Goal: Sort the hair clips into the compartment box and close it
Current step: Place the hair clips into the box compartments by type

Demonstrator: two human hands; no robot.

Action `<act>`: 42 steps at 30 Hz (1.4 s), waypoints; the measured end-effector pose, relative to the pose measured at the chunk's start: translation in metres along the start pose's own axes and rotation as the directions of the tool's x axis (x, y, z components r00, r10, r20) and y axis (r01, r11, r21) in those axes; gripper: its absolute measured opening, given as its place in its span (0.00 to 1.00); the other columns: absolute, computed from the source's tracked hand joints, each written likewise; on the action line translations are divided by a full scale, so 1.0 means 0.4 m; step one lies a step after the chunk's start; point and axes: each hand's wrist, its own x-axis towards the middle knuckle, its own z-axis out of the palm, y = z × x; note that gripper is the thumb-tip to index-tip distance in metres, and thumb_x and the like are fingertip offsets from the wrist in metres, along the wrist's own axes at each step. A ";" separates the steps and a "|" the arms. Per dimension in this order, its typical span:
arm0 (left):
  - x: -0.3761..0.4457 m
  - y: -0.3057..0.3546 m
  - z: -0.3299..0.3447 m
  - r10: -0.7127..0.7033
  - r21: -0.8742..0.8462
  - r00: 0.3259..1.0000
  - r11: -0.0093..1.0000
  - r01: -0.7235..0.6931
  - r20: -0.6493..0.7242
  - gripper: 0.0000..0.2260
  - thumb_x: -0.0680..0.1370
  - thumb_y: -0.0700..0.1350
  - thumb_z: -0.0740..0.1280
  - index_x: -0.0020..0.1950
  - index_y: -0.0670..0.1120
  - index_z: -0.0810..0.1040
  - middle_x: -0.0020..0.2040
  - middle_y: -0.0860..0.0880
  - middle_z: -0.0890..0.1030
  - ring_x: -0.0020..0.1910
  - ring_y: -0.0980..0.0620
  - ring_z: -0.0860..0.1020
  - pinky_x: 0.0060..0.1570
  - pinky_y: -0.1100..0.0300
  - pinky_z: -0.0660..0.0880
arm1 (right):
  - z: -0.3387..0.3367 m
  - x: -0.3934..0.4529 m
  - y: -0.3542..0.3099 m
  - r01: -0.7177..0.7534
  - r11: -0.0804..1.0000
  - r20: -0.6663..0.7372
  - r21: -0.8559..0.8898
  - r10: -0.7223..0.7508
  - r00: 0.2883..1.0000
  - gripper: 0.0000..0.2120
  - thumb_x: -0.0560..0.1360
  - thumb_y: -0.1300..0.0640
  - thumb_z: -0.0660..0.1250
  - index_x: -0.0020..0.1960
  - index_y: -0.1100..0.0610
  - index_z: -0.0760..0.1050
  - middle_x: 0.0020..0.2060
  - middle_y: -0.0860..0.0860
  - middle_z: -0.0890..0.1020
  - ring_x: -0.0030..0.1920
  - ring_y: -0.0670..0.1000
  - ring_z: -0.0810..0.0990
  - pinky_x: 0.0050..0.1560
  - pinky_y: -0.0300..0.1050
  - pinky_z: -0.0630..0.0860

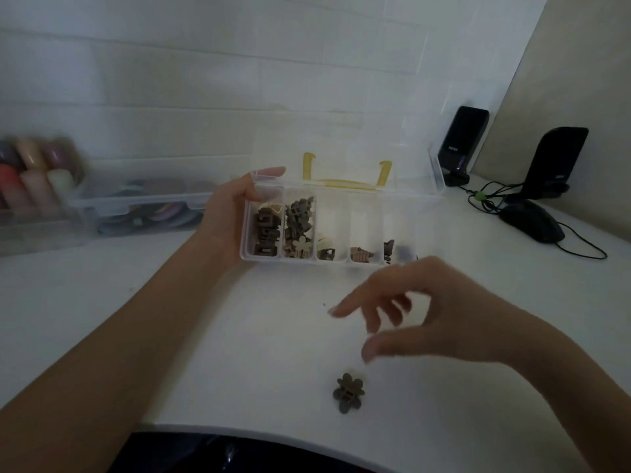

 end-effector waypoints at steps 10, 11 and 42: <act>-0.002 0.002 0.001 0.011 0.016 1.000 1.000 -0.012 0.009 0.22 0.64 0.41 0.57 0.54 0.47 0.79 0.48 0.44 0.81 0.45 0.43 0.81 0.41 0.49 0.79 | 0.060 0.021 0.006 0.037 0.998 0.242 0.046 -0.047 0.969 0.13 0.66 0.55 0.77 0.50 0.52 0.82 0.42 0.47 0.79 0.40 0.48 0.75 0.39 0.37 0.70; -0.003 0.002 0.001 0.011 0.015 1.000 1.000 -0.011 0.012 0.22 0.63 0.41 0.57 0.54 0.47 0.79 0.47 0.45 0.81 0.44 0.44 0.81 0.41 0.50 0.79 | 0.061 0.021 0.008 0.030 0.998 0.229 0.049 -0.040 0.973 0.13 0.65 0.55 0.77 0.49 0.53 0.82 0.42 0.46 0.79 0.40 0.49 0.76 0.40 0.39 0.71; -0.006 -0.016 0.025 -0.070 -0.053 0.995 0.996 0.074 0.072 0.18 0.71 0.43 0.60 0.59 0.47 0.79 0.56 0.40 0.79 0.50 0.42 0.79 0.43 0.52 0.78 | 0.045 0.173 0.032 -0.011 0.952 -0.555 -0.307 -0.170 0.814 0.10 0.69 0.61 0.71 0.49 0.52 0.79 0.44 0.44 0.82 0.48 0.48 0.77 0.52 0.43 0.73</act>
